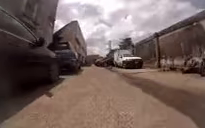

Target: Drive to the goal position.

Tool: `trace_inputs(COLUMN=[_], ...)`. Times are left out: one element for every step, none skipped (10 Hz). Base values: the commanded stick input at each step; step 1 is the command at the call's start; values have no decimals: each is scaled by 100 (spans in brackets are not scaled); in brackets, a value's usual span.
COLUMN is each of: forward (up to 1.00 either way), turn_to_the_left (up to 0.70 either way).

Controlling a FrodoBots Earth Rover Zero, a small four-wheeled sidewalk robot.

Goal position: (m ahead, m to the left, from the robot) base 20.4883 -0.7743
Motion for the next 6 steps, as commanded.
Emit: trace_inputs(forward=[85,85,85,85,85,85], turn_to_the_left=[0,0,0,0,0,0])
